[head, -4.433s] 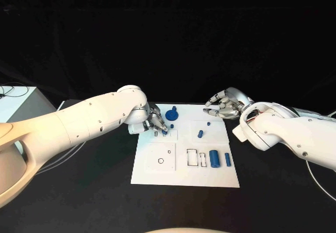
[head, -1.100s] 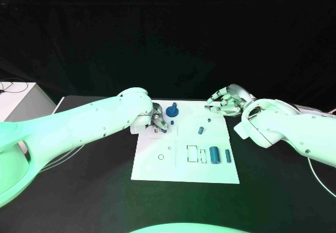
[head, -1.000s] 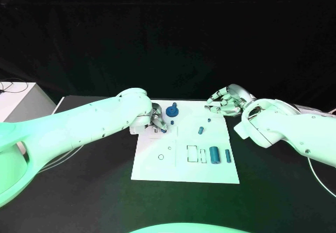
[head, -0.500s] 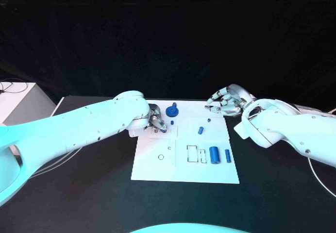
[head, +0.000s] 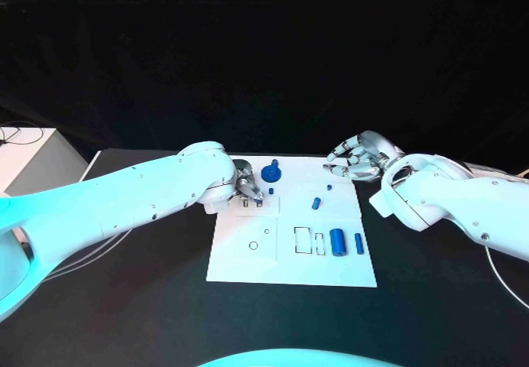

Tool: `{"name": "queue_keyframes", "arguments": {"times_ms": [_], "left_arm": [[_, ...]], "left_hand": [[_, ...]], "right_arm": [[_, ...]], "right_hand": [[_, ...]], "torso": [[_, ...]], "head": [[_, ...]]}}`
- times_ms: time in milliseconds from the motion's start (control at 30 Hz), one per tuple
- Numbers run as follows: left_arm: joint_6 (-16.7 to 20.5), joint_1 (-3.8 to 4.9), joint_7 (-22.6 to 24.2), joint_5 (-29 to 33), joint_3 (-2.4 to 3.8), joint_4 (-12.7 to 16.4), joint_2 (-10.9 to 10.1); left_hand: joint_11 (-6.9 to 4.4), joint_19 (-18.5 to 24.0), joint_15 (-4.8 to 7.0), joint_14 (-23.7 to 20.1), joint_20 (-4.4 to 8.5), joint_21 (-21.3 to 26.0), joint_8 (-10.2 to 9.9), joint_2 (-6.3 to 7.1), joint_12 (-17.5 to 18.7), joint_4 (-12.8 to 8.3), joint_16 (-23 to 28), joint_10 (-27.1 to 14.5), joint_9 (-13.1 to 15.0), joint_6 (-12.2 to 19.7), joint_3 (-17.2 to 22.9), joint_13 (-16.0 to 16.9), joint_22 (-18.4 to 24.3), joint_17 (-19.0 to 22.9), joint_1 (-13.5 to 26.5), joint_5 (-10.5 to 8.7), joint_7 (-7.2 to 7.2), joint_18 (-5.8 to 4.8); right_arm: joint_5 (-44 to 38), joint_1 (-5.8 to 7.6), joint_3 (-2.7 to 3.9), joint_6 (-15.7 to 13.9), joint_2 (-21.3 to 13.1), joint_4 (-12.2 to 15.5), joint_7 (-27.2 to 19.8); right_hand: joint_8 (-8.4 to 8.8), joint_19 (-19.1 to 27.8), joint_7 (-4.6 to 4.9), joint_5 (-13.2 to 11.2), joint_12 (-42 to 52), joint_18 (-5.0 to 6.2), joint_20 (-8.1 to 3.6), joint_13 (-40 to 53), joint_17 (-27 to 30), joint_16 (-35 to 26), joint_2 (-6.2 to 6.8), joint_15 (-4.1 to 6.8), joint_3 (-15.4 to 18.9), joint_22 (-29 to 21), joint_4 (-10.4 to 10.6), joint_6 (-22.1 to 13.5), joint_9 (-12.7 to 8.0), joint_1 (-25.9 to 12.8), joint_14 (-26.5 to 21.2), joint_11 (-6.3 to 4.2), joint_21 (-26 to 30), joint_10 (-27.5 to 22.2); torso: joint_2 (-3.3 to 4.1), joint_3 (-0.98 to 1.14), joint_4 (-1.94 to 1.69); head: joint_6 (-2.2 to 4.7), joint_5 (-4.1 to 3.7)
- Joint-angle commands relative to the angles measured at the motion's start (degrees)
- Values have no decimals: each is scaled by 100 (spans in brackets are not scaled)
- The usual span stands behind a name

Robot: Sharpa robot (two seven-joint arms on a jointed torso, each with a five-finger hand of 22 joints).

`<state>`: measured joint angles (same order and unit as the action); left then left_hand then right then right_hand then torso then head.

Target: Assemble the parts on the task board

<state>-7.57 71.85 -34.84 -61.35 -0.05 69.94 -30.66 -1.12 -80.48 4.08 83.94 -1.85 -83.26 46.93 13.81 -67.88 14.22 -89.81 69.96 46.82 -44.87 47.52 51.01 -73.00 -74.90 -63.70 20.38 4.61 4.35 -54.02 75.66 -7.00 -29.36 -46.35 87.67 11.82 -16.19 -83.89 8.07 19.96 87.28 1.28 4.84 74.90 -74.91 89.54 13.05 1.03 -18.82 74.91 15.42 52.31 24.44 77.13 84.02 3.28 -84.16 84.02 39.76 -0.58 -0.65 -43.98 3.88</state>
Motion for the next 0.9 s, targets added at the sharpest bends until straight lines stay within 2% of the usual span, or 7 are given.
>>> {"name": "queue_keyframes", "arguments": {"times_ms": [33,267,367,900], "left_arm": [[27,-2,100,-1,3,5,19],[-17,-7,126,-122,-6,-19,50],[-46,-15,130,-161,-11,-26,56],[-111,-42,143,-302,-22,-43,87]], "left_hand": [[0,-36,26,606,-9,-30,16,-28,-5,-1088,-19,33,934,-173,1062,-7,-8,-1510,24,32,-147,-72],[-1,-40,27,606,-8,-32,15,-27,-4,-1089,-19,34,934,-175,1066,-10,-14,-1510,26,31,-148,-73],[-1,-40,27,606,-8,-32,15,-27,-4,-1089,-19,34,934,-175,1066,-10,-14,-1510,26,31,-148,-73],[-1,-46,28,606,-6,-37,12,-25,1,-1091,-19,33,934,-177,1073,-17,-24,-1510,29,29,-149,-75]], "right_arm": [[-60,-3,2,73,4,-5,-27],[-61,-3,2,78,9,-5,-27],[-61,-3,2,79,10,-5,-26],[-61,-3,2,84,8,-3,-27]], "right_hand": [[-23,-381,15,20,-19,32,6,1324,-1352,-28,0,-19,14,1040,11,-42,6,-65,559,18,33,362],[-23,-381,15,20,-19,32,6,1324,-1352,-28,0,-19,14,1040,11,-42,6,-65,559,18,33,362],[-23,-381,15,20,-19,32,6,1324,-1352,-28,0,-19,14,1040,11,-42,6,-65,559,18,33,362],[-23,-381,15,20,-19,32,6,1324,-1352,-28,0,-19,14,1040,11,-42,6,-65,559,18,33,362]], "torso": [[-4,-2,-8],[-3,-5,2],[-7,0,-2],[-8,-4,-2]], "head": [[-18,0],[-33,0],[-42,0],[-67,11]]}}
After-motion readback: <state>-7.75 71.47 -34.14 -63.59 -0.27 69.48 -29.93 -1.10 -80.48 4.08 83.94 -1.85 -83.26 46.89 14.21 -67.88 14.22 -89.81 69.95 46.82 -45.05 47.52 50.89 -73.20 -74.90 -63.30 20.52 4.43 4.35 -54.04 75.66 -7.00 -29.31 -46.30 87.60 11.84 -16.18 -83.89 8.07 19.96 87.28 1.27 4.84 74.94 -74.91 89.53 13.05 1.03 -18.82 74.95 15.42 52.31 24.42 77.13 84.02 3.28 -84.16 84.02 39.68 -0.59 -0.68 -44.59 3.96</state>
